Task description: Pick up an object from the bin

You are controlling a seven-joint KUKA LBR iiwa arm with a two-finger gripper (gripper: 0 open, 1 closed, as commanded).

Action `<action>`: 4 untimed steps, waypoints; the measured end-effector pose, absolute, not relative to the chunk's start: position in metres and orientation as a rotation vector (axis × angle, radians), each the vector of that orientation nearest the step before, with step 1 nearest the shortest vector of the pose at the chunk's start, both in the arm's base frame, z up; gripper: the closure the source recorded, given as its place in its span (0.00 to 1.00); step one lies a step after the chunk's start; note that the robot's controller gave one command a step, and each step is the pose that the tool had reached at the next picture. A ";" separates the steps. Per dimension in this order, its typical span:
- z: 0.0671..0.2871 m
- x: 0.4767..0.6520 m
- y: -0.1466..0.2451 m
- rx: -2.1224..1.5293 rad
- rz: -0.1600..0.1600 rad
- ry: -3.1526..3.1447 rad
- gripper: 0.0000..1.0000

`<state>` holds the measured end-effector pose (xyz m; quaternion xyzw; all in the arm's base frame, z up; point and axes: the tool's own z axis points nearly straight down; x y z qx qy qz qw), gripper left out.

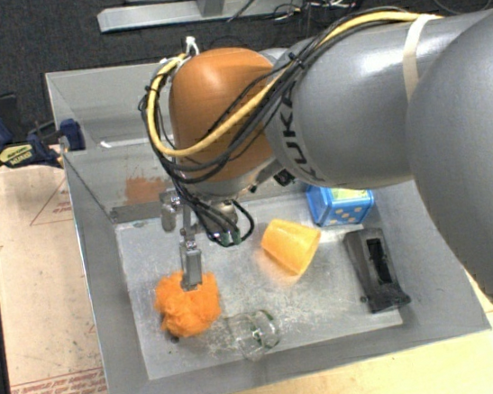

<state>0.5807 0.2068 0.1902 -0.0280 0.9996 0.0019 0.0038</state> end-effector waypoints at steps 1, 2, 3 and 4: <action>0.160 0.534 0.203 -0.349 0.002 3.121 0.00; 0.104 0.521 0.205 -0.766 0.009 3.035 1.00; 0.104 0.520 0.205 -0.766 0.009 3.036 1.00; 0.232 0.538 0.195 -0.842 0.011 3.011 1.00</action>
Offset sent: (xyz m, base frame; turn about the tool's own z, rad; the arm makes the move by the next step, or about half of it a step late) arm -0.0608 -0.0040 -0.0869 -0.4403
